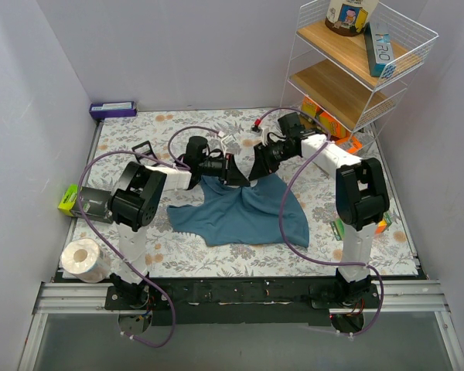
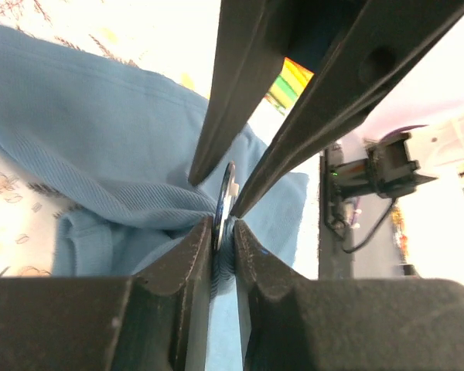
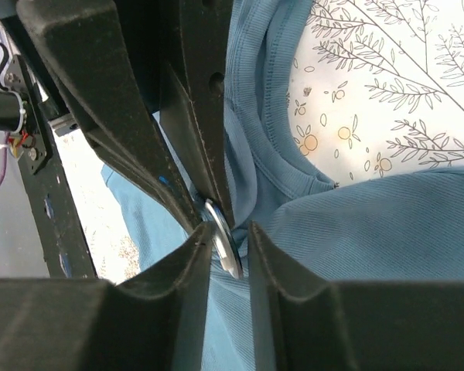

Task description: Remove the brooch from the garment

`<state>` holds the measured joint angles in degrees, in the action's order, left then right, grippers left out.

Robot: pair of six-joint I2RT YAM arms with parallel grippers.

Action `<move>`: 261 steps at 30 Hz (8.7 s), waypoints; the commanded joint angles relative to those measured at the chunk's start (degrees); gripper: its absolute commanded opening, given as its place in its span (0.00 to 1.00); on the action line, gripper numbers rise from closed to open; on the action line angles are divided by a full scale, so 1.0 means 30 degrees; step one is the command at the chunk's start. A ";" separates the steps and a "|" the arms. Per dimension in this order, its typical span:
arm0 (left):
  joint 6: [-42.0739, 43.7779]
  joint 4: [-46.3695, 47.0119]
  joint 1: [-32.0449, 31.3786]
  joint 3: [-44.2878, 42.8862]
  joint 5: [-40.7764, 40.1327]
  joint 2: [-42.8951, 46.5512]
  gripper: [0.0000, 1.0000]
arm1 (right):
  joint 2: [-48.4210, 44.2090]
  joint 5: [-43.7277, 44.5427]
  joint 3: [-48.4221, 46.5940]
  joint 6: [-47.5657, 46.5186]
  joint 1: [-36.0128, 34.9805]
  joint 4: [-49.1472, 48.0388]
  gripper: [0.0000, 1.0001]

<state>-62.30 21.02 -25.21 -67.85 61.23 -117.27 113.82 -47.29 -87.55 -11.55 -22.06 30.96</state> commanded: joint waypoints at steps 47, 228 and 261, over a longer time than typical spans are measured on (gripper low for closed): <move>-1.4828 1.6170 0.1021 0.3371 -0.2627 -0.0460 0.00 | -0.1407 -0.6122 0.3636 1.0765 0.1730 -1.1083 0.31; -0.5274 0.5503 0.2222 0.0617 0.1153 0.1591 0.39 | -0.1934 -0.2460 0.1233 0.1946 -0.0350 -0.4168 0.01; -0.5660 0.2315 0.0436 -0.2224 -0.3853 0.0127 0.13 | -0.1992 -0.3192 0.1526 0.1946 -0.1580 -0.4256 0.01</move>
<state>-81.47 28.62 -20.82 -68.84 59.37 -116.97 108.29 -48.07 -81.95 -6.22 -22.94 17.87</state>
